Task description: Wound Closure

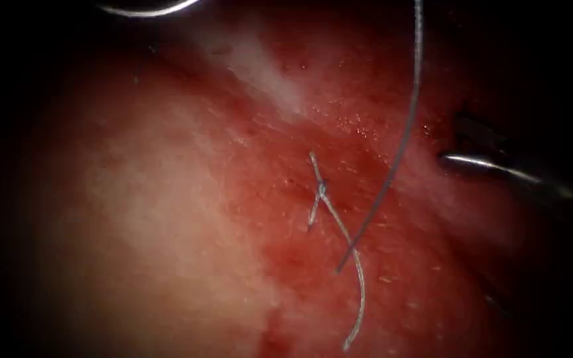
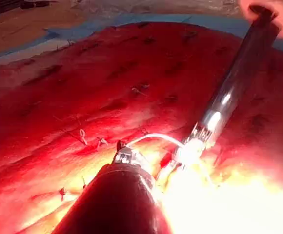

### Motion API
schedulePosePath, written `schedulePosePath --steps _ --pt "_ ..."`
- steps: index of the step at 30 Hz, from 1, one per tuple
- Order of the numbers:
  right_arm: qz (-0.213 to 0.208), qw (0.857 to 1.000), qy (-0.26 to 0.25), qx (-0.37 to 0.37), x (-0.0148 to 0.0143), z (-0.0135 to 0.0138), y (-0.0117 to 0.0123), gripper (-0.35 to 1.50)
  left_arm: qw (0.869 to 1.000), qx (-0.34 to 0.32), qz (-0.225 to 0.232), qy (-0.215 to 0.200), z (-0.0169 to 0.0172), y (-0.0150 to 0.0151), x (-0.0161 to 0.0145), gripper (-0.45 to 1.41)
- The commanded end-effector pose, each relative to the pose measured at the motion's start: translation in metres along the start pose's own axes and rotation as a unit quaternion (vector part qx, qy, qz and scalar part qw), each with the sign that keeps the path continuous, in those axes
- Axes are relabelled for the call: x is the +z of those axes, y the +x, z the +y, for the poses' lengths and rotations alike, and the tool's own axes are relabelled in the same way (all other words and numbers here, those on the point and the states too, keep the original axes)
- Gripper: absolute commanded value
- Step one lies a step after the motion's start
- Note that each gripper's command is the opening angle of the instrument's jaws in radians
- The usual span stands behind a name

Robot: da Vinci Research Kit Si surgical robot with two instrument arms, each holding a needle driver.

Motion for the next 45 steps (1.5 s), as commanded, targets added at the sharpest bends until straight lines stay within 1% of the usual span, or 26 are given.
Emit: schedulePosePath --steps 1,3,6,7,10,14,17,18,19,20,21,22,23,25,26,27,29,31,35,37,38,39,40,41,45 --pt "0.002 1.0 -0.006 0.002 -0.0011 0.0012 -0.0003 0.31 1.0 -0.006 0.001 0.002 0.0 0.0002 0.0017 -0.45" --pt "0.005 1.0 -0.014 0.007 -0.0027 0.002 -0.0004 0.24 1.0 -0.016 0.002 0.005 0.0003 0.0 0.004 -0.45" --pt "0.008 0.999 -0.029 0.01 -0.0046 0.0029 -0.0005 0.24 1.0 -0.025 0.002 0.012 0.0004 -0.0002 0.0068 -0.45" --pt "0.008 0.999 -0.039 0.011 -0.0055 0.0033 -0.0007 0.32 1.0 -0.023 0.002 0.016 0.0004 -0.0004 0.0084 -0.45" --pt "0.009 0.999 -0.043 0.012 -0.0065 0.0037 -0.0008 0.32 1.0 -0.016 -0.004 0.016 0.0007 -0.0015 0.0107 -0.45" --pt "0.012 0.999 -0.045 0.014 -0.0075 0.0042 -0.0007 0.31 0.999 -0.009 -0.03 -0.018 0.0016 -0.004 0.0133 -0.45" --pt "0.015 0.999 -0.047 0.013 -0.0077 0.0044 -0.0004 0.29 0.998 -0.016 -0.047 -0.044 0.0026 -0.0066 0.0153 -0.45" --pt "0.015 0.999 -0.047 0.013 -0.0077 0.0044 -0.0003 0.31 0.997 -0.019 -0.052 -0.06 0.0033 -0.0077 0.0163 -0.45" --pt "0.016 0.999 -0.048 0.011 -0.0076 0.0043 -0.0002 0.31 0.994 -0.027 -0.064 -0.085 0.0042 -0.0095 0.0178 -0.35" --pt "0.016 0.999 -0.048 0.011 -0.0076 0.0043 -0.0002 0.32 0.992 -0.043 -0.071 -0.099 0.0049 -0.0107 0.0188 0.27" --pt "0.016 0.999 -0.048 0.011 -0.0076 0.0042 -0.0002 0.32 0.989 -0.061 -0.074 -0.11 0.0053 -0.0116 0.0195 0.52" --pt "0.017 0.999 -0.049 0.011 -0.0076 0.0042 -0.0002 0.32 0.987 -0.075 -0.074 -0.119 0.0056 -0.0125 0.0201 0.72" --pt "0.016 0.999 -0.049 0.008 -0.0076 0.0041 -0.0002 0.32 0.986 -0.084 -0.072 -0.127 0.0058 -0.0136 0.0206 0.87" --pt "0.016 0.999 -0.049 0.008 -0.0076 0.0042 -0.0002 0.32 0.983 -0.106 -0.067 -0.134 0.0059 -0.0149 0.0211 0.99" --pt "0.016 0.999 -0.049 0.008 -0.0076 0.0042 -0.0002 0.32 0.98 -0.134 -0.071 -0.132 0.0056 -0.0157 0.0212 1.06" --pt "0.016 0.999 -0.047 0.008 -0.0076 0.0042 -0.0002 0.32 0.978 -0.145 -0.072 -0.131 0.0053 -0.0159 0.0211 1.08" --pt "0.018 0.999 -0.048 0.005 -0.0076 0.0042 -0.0002 0.32 0.976 -0.156 -0.074 -0.133 0.0047 -0.016 0.0205 1.14" --pt "0.018 0.999 -0.048 0.005 -0.0076 0.0041 -0.0002 0.37 0.975 -0.16 -0.073 -0.133 0.0034 -0.0154 0.0191 1.24" --pt "0.019 0.999 -0.048 0.006 -0.0077 0.004 -0.0002 0.37 0.977 -0.165 -0.059 -0.126 0.0021 -0.0143 0.0165 1.24" --pt "0.019 0.999 -0.048 0.006 -0.0077 0.0039 -0.0001 0.52 0.977 -0.167 -0.046 -0.126 0.0018 -0.0138 0.0149 1.19" --pt "0.02 0.999 -0.048 0.007 -0.0077 0.0038 0.0 0.73 0.977 -0.165 -0.035 -0.129 0.0023 -0.0132 0.013 1.14" --pt "0.02 0.999 -0.048 0.007 -0.0077 0.0037 0.0 0.93 0.978 -0.155 -0.032 -0.133 0.0028 -0.0129 0.0122 1.13" --pt "0.02 0.999 -0.049 0.005 -0.0076 0.0035 0.0001 1.03 0.979 -0.145 -0.029 -0.138 0.0037 -0.0126 0.011 1.09" --pt "0.02 0.999 -0.046 0.005 -0.0076 0.0034 0.0001 1.1 0.981 -0.134 -0.026 -0.141 0.0044 -0.0123 0.0102 1.06" --pt "0.014 0.999 -0.041 -0.009 -0.0076 0.0023 0.0002 1.13 0.983 -0.071 0.003 -0.172 0.009 -0.0112 0.0069 0.99"
